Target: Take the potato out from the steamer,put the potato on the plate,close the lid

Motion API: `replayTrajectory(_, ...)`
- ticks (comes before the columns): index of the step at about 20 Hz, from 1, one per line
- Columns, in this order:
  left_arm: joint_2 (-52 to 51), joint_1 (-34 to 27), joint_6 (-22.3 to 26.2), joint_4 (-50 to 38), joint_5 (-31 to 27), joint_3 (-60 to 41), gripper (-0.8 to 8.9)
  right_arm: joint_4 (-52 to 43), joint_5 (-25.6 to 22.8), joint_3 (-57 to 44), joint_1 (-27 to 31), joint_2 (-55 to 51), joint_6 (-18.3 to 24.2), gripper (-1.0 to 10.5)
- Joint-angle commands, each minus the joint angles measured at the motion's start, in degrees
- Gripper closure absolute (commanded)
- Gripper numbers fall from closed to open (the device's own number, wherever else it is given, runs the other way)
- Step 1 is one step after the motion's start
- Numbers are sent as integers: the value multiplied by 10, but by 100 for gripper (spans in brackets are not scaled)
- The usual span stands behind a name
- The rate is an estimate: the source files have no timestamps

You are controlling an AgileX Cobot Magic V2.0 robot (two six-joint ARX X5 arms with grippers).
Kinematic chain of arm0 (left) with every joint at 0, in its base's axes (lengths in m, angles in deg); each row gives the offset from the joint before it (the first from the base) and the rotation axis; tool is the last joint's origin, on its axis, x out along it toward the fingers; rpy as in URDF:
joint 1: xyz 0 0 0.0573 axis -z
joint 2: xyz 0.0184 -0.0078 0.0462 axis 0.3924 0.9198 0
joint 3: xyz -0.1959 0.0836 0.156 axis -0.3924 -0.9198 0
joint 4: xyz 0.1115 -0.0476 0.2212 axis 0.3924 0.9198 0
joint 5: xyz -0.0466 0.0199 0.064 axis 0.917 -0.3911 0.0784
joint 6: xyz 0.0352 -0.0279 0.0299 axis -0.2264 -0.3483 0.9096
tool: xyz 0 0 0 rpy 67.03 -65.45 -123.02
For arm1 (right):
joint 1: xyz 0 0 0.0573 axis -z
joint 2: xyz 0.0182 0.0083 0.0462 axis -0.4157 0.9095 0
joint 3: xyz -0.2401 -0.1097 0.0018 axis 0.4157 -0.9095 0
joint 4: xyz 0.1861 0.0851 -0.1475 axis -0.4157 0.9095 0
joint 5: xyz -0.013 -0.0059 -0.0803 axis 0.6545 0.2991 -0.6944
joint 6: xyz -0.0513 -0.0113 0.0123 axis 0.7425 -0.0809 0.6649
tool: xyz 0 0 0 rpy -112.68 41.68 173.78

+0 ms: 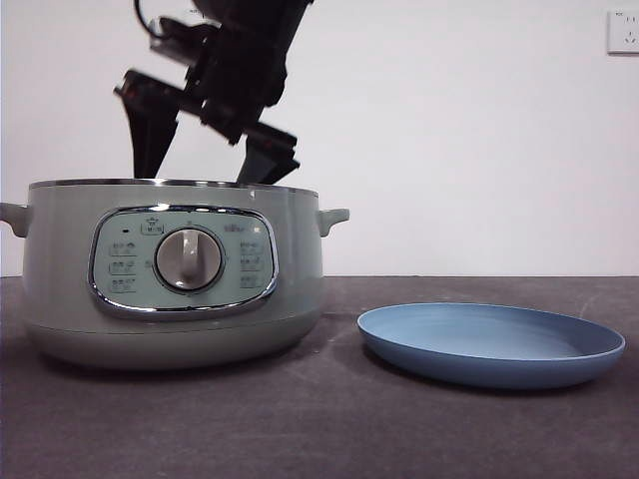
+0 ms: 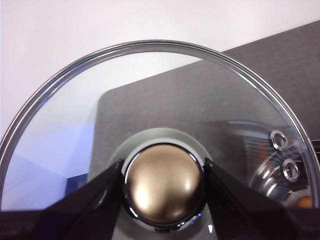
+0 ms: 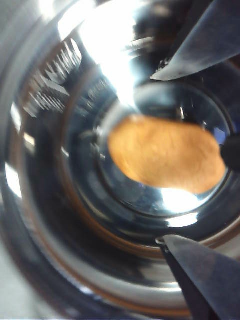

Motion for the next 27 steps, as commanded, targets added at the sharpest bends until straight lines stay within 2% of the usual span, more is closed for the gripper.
replayTrajectory(1, -7, -2, 5, 28, 5, 5, 821, 0, -3, 1, -10, 24, 8, 414)
replayTrajectory(6, -7, -2, 5, 28, 15, 5, 821, 1, -30, 1, -18, 46, 15, 439)
replayTrajectory(7, -7, -2, 5, 28, 15, 5, 821, 1, -33, 1, -18, 47, 16, 566)
replayTrajectory(9, -7, -2, 5, 28, 15, 5, 821, 1, -43, 1, -19, 46, 24, 935)
replayTrajectory(10, -7, -2, 5, 28, 15, 5, 821, 6, -43, 1, -19, 46, 32, 957)
replayTrajectory(13, -7, -2, 5, 28, 16, 5, 821, 10, -43, 1, -19, 41, 39, 957)
replayTrajectory(15, -7, -2, 5, 28, 17, 5, 821, 25, -46, 1, -8, 2, 41, 957)
replayTrajectory(20, -6, -3, 5, 28, 80, 5, 821, 106, -45, 1, 32, -212, 37, 957)
replayTrajectory(22, -5, -3, 6, 27, 129, 5, 821, 150, -46, 1, 56, -287, 36, 957)
replayTrajectory(24, -2, -3, 8, 25, 166, 5, 821, 196, -48, 1, 89, -332, 31, 957)
replayTrajectory(27, 3, -3, 12, 22, 216, 5, 821, 197, -48, 1, 148, -367, 10, 957)
